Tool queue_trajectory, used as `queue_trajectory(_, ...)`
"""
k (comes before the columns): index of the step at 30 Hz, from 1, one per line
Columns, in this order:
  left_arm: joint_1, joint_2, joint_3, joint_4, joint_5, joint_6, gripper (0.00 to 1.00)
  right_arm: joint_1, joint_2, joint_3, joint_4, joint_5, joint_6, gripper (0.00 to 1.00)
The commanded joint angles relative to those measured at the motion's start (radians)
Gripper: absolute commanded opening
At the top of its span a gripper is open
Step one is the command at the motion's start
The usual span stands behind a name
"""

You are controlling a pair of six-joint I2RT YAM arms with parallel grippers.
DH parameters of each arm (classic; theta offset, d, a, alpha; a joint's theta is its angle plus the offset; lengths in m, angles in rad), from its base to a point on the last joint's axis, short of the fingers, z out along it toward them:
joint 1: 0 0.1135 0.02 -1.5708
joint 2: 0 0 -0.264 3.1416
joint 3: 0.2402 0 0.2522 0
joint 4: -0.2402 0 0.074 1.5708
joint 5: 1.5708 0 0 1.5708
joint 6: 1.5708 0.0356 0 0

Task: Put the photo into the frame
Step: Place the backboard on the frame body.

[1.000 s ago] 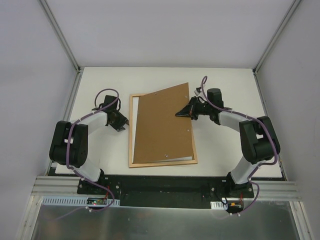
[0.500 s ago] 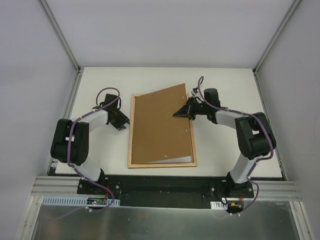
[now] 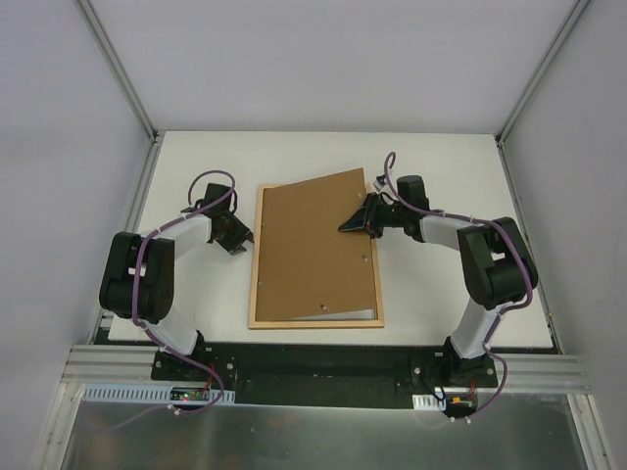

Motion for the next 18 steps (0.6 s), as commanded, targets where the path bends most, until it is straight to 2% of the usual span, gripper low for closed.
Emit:
queue_trajectory(1,-0.016,0.017,-0.006,-0.024,0.017,0.020,0.34,0.025,-0.005,0.061,-0.190,0.071,-0.164,0.31)
queue_trajectory(13,-0.016,0.014,-0.011,-0.024,0.017,0.020,0.34,0.025,-0.033,0.193,-0.589,0.309,-0.391,0.63)
queue_trajectory(18,-0.015,0.013,-0.015,-0.023,0.017,0.024,0.34,0.013,-0.047,0.244,-0.689,0.378,-0.437,0.70)
